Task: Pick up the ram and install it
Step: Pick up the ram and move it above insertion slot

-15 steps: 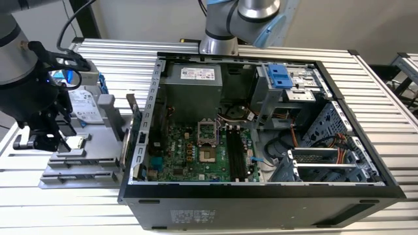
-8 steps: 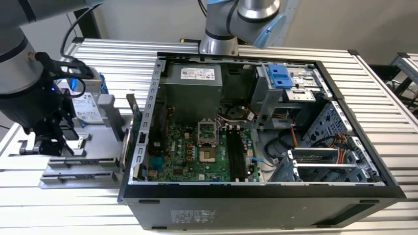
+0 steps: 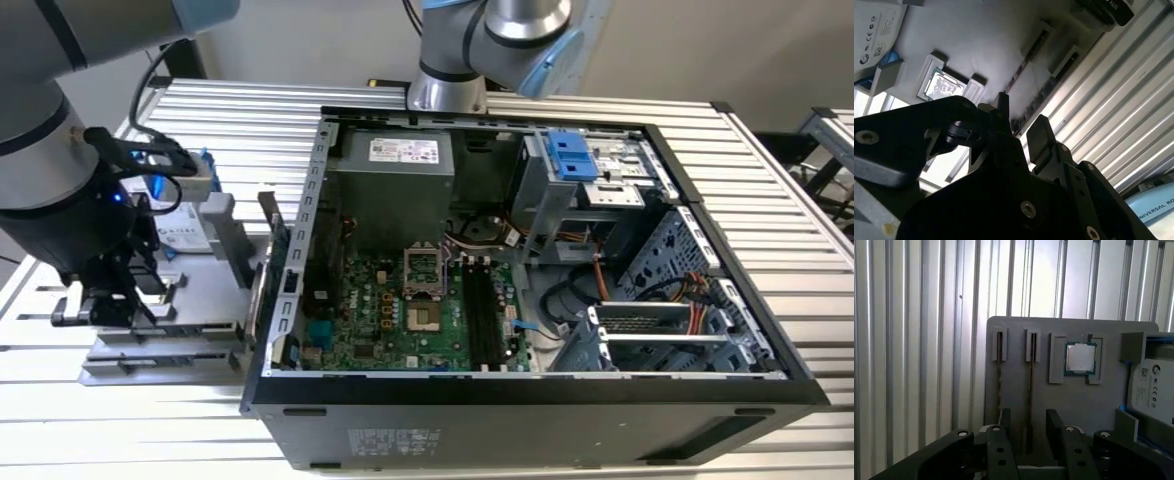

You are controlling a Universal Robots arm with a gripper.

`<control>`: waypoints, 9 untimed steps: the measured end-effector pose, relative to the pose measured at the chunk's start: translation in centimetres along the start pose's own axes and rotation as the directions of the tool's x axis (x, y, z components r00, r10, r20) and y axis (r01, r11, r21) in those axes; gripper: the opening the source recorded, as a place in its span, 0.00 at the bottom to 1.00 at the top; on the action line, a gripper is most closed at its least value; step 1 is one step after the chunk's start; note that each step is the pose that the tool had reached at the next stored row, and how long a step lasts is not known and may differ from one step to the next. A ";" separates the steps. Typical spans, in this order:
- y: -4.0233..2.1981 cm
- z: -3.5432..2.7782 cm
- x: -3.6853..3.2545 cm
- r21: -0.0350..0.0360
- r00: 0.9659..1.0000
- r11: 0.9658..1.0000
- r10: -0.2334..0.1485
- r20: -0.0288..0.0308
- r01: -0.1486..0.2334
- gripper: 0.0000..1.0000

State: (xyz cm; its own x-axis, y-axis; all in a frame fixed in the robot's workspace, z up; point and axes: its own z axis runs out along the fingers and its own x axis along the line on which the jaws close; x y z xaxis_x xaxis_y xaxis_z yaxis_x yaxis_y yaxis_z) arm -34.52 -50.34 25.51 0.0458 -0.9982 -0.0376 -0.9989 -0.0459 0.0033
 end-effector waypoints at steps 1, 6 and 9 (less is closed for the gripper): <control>0.01 0.17 0.08 0.000 1.000 1.000 0.000 0.000 0.000 1.00; 0.06 1.05 1.33 0.000 1.000 1.000 0.000 0.000 0.000 1.00; 0.06 1.58 1.52 0.000 1.000 1.000 0.000 0.000 0.000 1.00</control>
State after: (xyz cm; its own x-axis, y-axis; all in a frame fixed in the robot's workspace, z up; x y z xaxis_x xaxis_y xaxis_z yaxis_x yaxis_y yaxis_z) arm -34.52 -51.80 23.87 0.0453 -0.9983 -0.0377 -0.9990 -0.0455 0.0032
